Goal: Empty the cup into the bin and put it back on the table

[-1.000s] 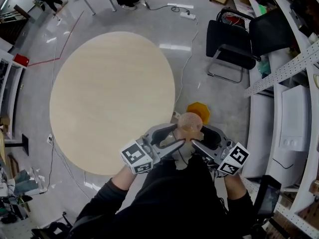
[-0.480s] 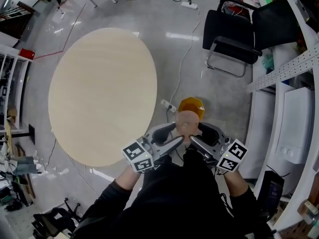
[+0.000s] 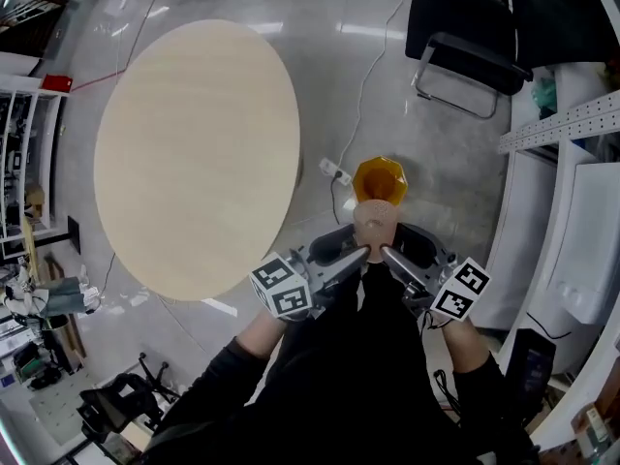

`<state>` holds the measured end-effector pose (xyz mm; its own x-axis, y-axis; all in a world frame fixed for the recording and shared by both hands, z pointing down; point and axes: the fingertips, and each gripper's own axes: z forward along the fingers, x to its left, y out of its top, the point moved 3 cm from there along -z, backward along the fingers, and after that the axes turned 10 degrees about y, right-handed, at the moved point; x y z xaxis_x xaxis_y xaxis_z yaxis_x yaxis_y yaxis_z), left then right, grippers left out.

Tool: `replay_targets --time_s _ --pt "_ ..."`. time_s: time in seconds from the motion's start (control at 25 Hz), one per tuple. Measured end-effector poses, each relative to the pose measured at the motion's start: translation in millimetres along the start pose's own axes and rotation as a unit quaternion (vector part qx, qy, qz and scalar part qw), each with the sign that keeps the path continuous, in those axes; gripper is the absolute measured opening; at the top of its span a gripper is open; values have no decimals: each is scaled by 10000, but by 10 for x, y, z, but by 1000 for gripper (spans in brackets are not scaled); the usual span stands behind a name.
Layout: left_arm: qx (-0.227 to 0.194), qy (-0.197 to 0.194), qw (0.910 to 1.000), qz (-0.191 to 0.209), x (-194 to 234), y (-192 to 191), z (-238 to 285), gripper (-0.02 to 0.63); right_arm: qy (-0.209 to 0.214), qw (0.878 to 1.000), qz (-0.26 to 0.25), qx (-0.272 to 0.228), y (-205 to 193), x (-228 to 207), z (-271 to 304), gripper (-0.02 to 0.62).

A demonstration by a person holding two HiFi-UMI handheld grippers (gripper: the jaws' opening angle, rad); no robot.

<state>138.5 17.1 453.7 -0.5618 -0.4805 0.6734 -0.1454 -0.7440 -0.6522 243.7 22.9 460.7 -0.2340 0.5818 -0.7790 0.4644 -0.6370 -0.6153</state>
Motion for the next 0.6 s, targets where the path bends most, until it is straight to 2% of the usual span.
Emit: replay_targets --time_s 0.36,0.6 --pt "504 -71 9980 -383 633 -380 402 225 -448 9977 493 -107 -392 -714 -41 235" --pt "654 -80 9962 -571 1158 -645 745 224 -560 9972 480 -97 -637 -1321 -34 235"
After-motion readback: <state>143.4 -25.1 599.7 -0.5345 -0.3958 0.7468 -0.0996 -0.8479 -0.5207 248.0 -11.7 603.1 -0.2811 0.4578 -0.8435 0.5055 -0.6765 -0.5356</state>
